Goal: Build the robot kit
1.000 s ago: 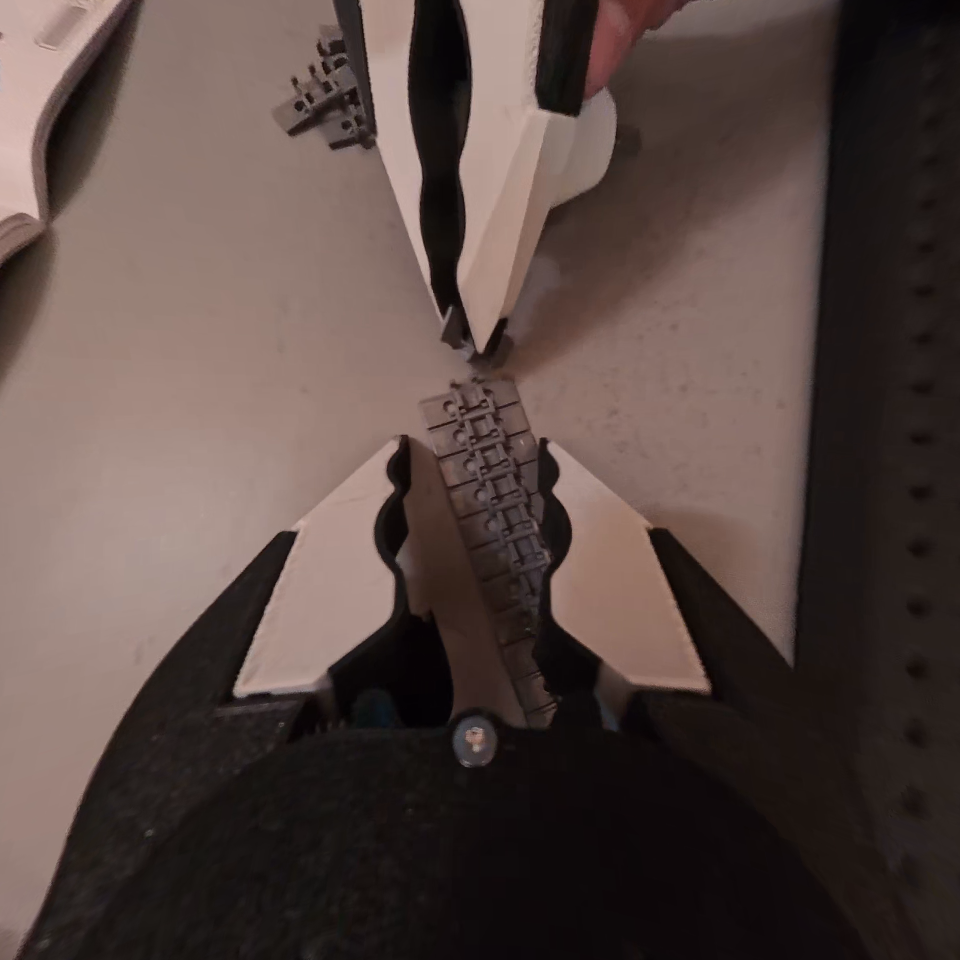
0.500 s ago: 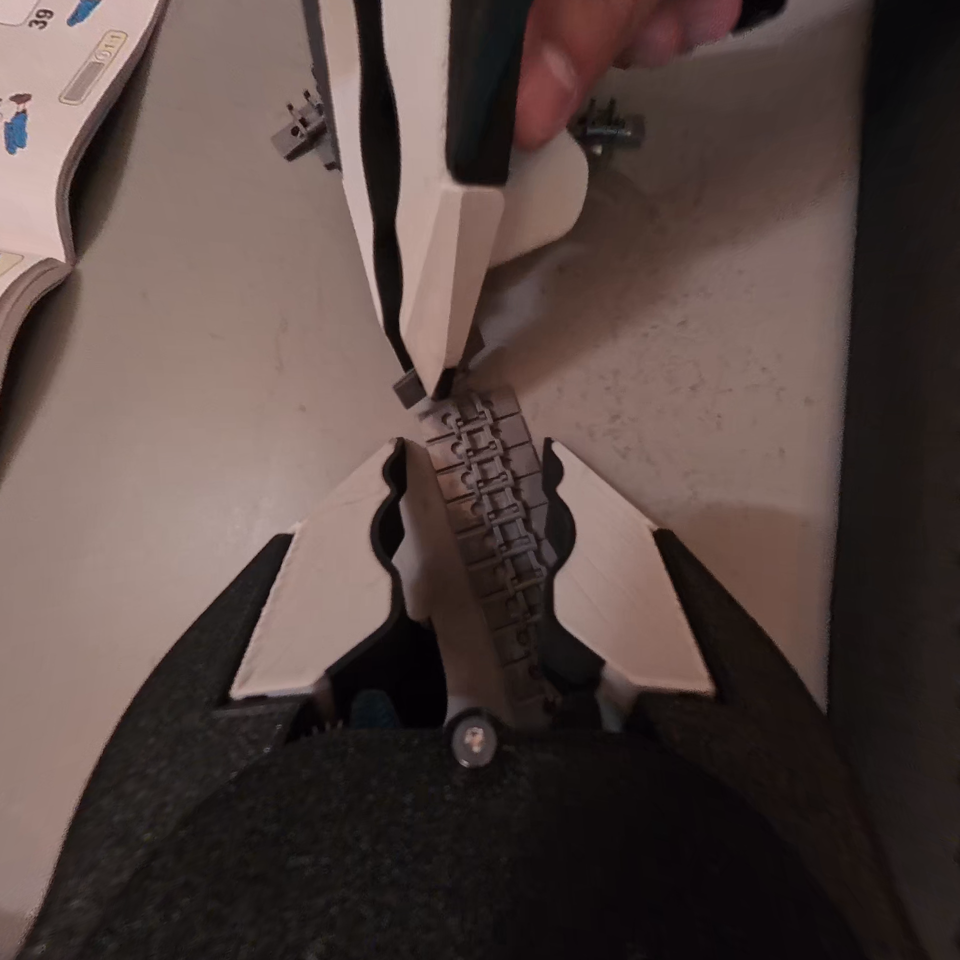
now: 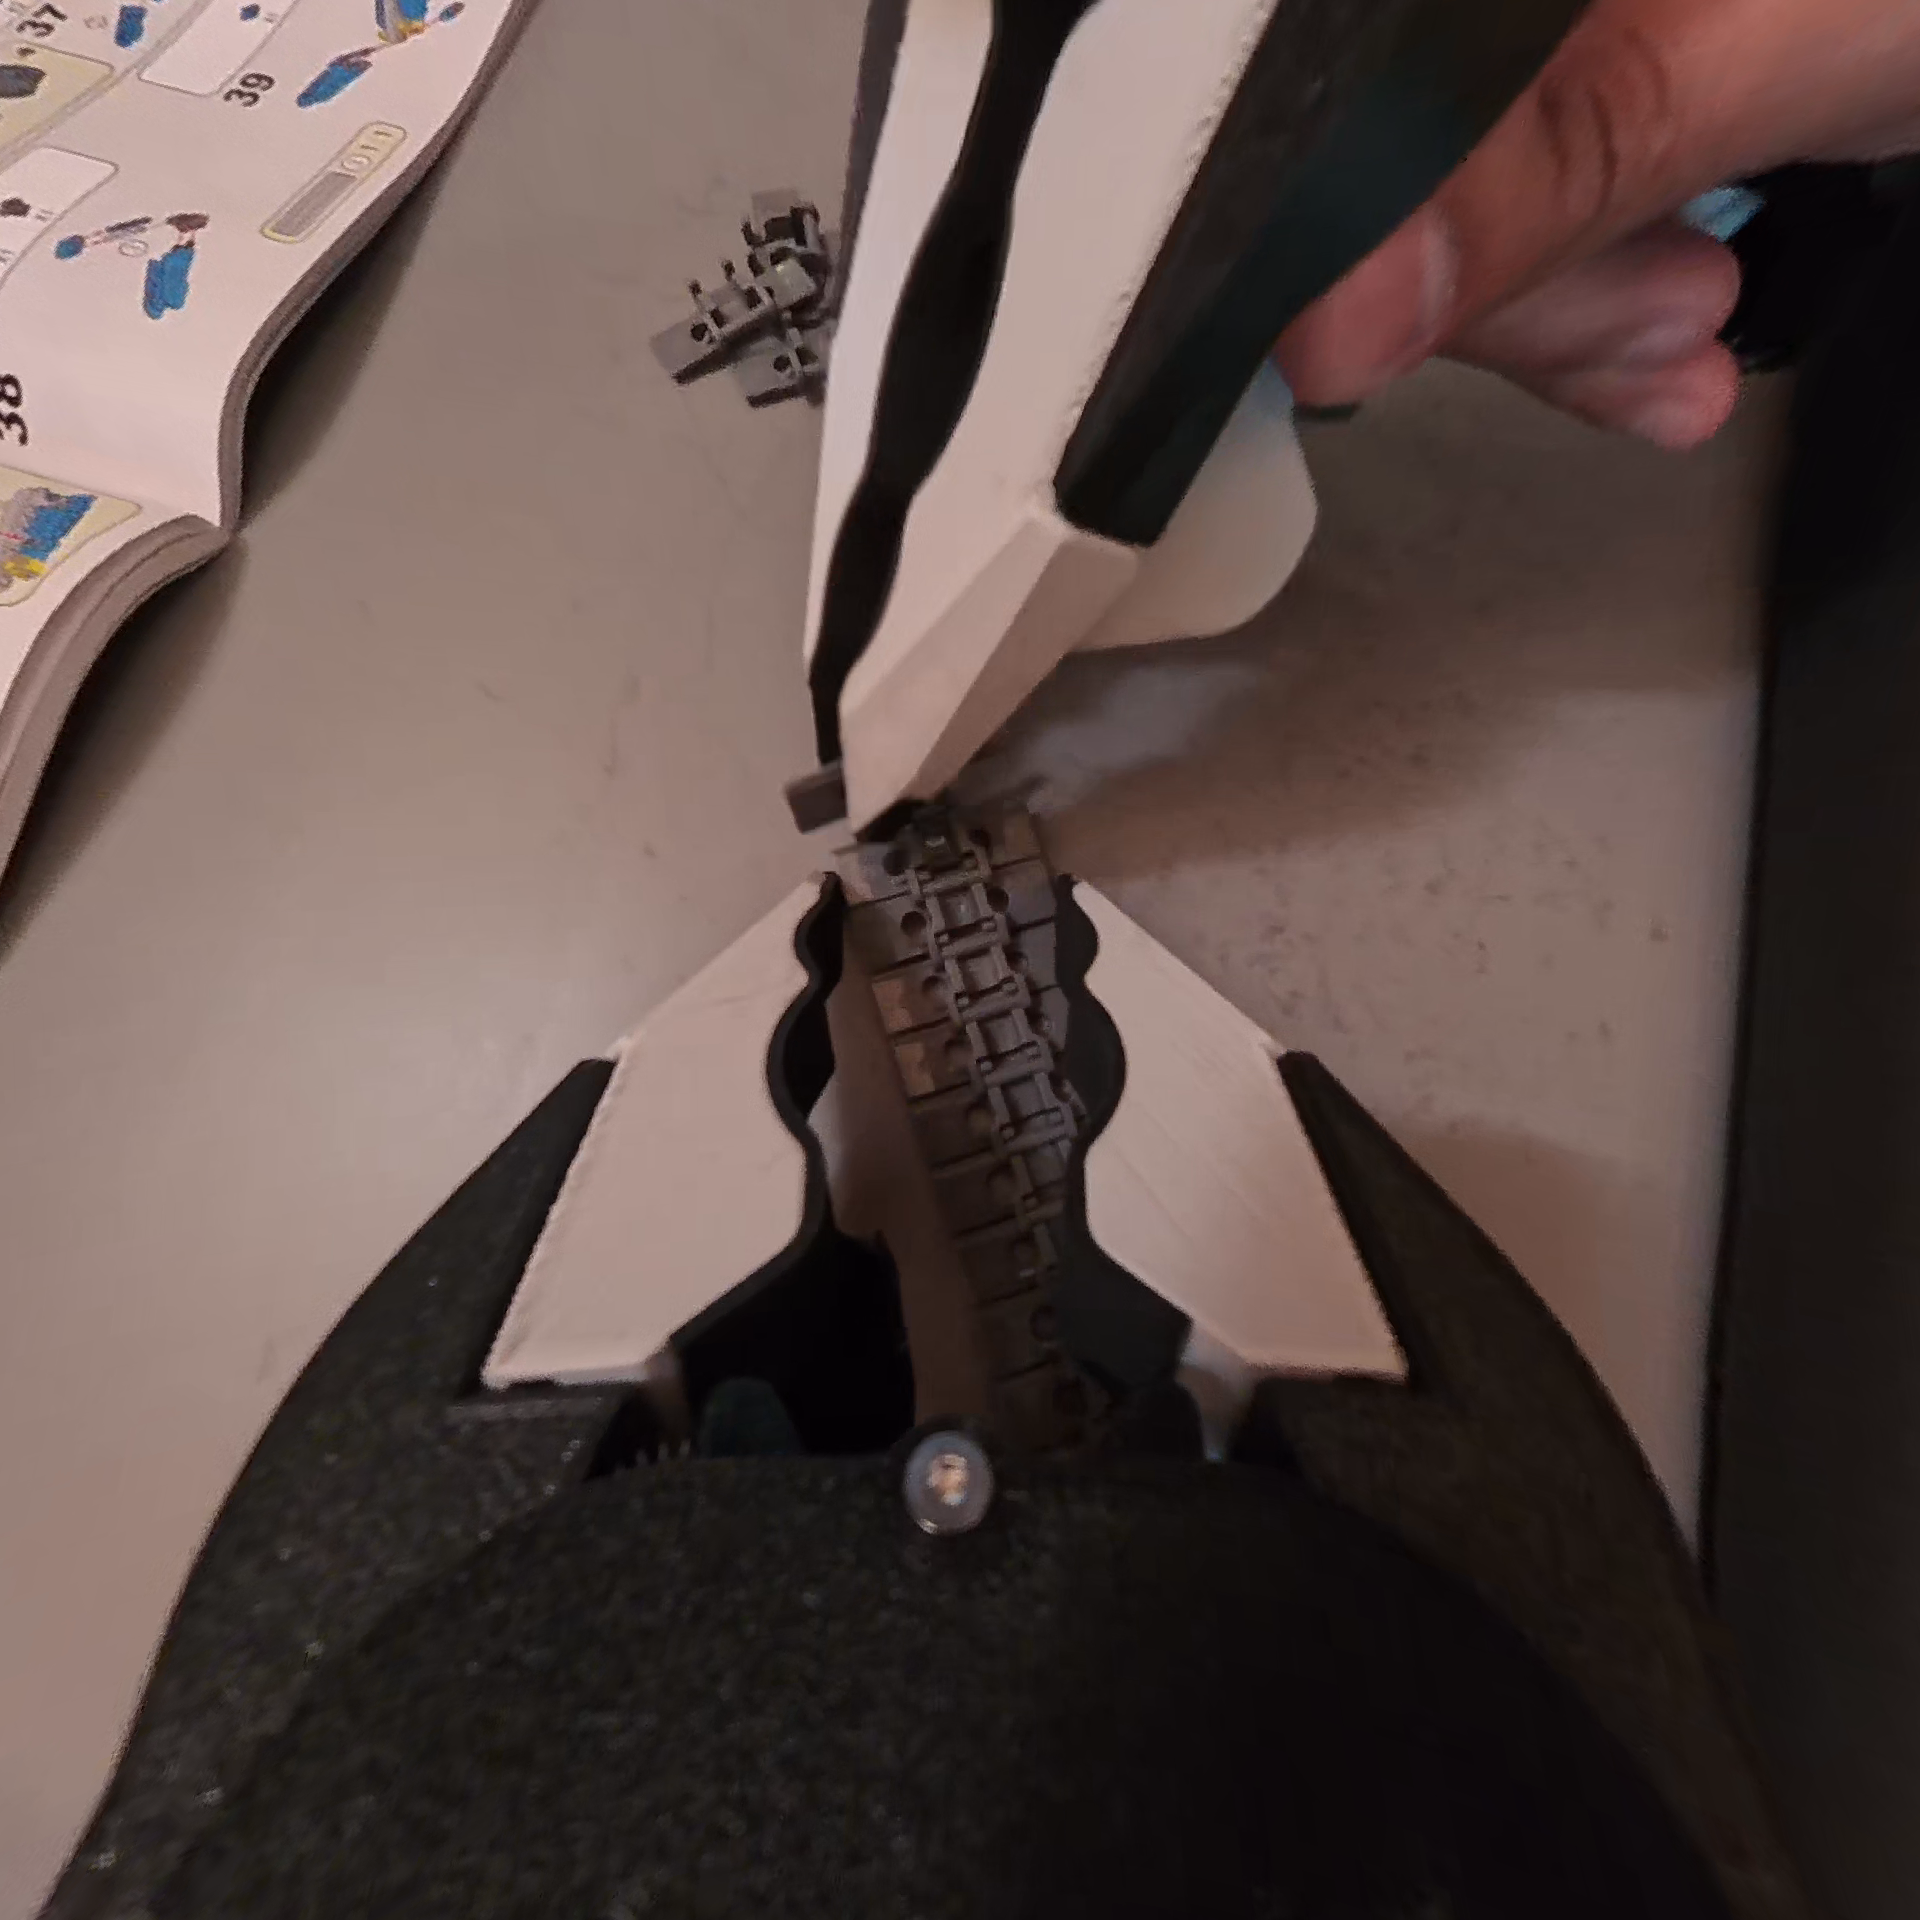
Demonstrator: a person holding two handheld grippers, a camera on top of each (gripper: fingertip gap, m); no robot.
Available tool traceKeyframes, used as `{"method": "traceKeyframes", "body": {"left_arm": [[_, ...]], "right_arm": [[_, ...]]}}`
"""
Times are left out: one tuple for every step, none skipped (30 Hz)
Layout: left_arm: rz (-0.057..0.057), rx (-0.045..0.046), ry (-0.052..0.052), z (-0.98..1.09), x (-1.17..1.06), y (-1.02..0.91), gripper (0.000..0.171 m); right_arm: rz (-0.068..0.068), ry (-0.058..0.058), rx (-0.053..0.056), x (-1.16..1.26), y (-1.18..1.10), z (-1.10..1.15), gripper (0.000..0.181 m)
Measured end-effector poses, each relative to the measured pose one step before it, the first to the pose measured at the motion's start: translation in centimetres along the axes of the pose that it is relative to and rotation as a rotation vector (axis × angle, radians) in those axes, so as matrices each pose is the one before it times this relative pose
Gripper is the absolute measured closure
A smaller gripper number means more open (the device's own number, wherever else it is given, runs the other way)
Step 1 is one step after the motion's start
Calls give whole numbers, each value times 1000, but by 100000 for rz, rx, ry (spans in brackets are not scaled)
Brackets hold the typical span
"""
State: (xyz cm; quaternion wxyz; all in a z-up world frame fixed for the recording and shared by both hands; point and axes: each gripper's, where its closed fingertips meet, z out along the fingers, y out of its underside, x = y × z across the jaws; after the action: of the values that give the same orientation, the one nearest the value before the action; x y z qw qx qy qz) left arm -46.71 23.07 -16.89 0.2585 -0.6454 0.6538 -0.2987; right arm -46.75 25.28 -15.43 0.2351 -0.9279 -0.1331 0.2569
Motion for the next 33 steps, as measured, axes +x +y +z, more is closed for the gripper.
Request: {"method": "traceKeyframes", "body": {"left_arm": [[-302, 38, -243, 24, -14, -26, 131], [-361, 79, -107, 19, -10, -11, 131], [-342, 41, 165, 0, -3, 7, 131], [-383, 54, 369, -15, 9, 19, 131], [-446, 48, 331, -9, -2, -2, 131], [-385, 136, -10, 0, -14, -13, 132], [-139, 17, -388, 23, -36, -9, 132], [-115, -28, -362, 15, -13, -23, 132], [-264, 31, -322, 17, -17, -18, 132], [-217, 13, -259, 23, -11, -22, 132], [-152, 35, -208, 17, -9, -18, 132], [-146, 29, -173, 24, -14, -25, 132], [-191, 35, -135, 17, -6, -19, 132], [-56, -30, -86, 5, -8, -3, 132], [-4, -52, -46, 11, 3, 8, 132], [-19, -13, 2, -1, 2, 2, 132], [-116, 35, 59, -6, -4, 1, 132], [-211, -18, 78, -2, 6, 1, 132], [14, -33, -34, -2, 4, 5, 132], [97, -61, -105, 4, -2, 3, 132], [-50, 7, -121, 1, -3, -15, 132], [-218, 69, -195, 12, -2, -16, 132], [-64, 32, -250, 10, -10, -10, 132], [-217, 40, -273, 4, -12, -19, 132], [-565, 75, -288, 13, -10, -32, 133], [-610, 54, -187, 3, -3, -9, 133], [-444, 6, -113, 15, 15, 0, 133], [-117, 19, -374, 38, 5, -5, 133], [243, 62, -685, 28, -2, -21, 133], [524, -79, -658, 25, 2, -8, 133], [532, -67, -365, 11, 12, 2, 133], [-148, 33, -42, 2, 4, -5, 133], [-192, 36, 108, 2, -1, -7, 133]], "right_arm": [[-2566, 3570, 1356, 312, -182, -165, 173], [-1512, 2404, 505, 189, 50, -23, 173], [-343, 1110, -182, 61, 279, 123, 173], [-462, 1724, -225, 189, 453, 257, 173], [-401, 1557, 1257, 186, 284, 217, 173], [963, -343, 2648, 1, -90, -50, 173], [1652, -1697, 2466, -129, -216, -194, 173], [2301, -1930, 3765, -126, -508, -364, 173], [1622, -1223, 3025, -129, -478, -378, 173], [247, -436, 2256, -159, -351, -218, 173], [-105, 212, 502, -127, -80, -25, 173], [-373, 237, -1402, -137, 260, 218, 173], [-429, 382, -2086, -67, 427, 350, 173], [-240, 289, -1196, -38, 333, 322, 173], [107, -110, 651, -60, 10, 93, 173], [-776, 1912, 357, 218, -31, -54, 173], [-2374, 3666, -188, 444, 53, -50, 173], [-914, 312, 140, -45, 69, 14, 173], [594, -226, -170, -28, 50, 16, 173], [331, -391, -278, 26, 37, 6, 173], [1073, -640, -231, 20, 13, -13, 173], [709, -248, -101, 15, 29, -10, 173], [-104, 218, 51, 28, 17, -12, 173], [-12, 507, 1, 13, 38, -19, 173], [-100, 831, 316, 35, 66, -44, 173], [-599, 1074, 941, 39, 59, -29, 173], [-1804, 1424, 752, 31, 83, -15, 173], [-3983, 2473, -852, 182, 189, 66, 172], [-4206, 1720, -651, 103, 47, 55, 172], [-1634, 839, -760, -5, -16, 34, 172], [-525, 463, -439, -4, -16, 48, 172], [-731, 32, -386, 7, 3, 67, 172], [272, -417, -125, 4, 6, 47, 172]]}}
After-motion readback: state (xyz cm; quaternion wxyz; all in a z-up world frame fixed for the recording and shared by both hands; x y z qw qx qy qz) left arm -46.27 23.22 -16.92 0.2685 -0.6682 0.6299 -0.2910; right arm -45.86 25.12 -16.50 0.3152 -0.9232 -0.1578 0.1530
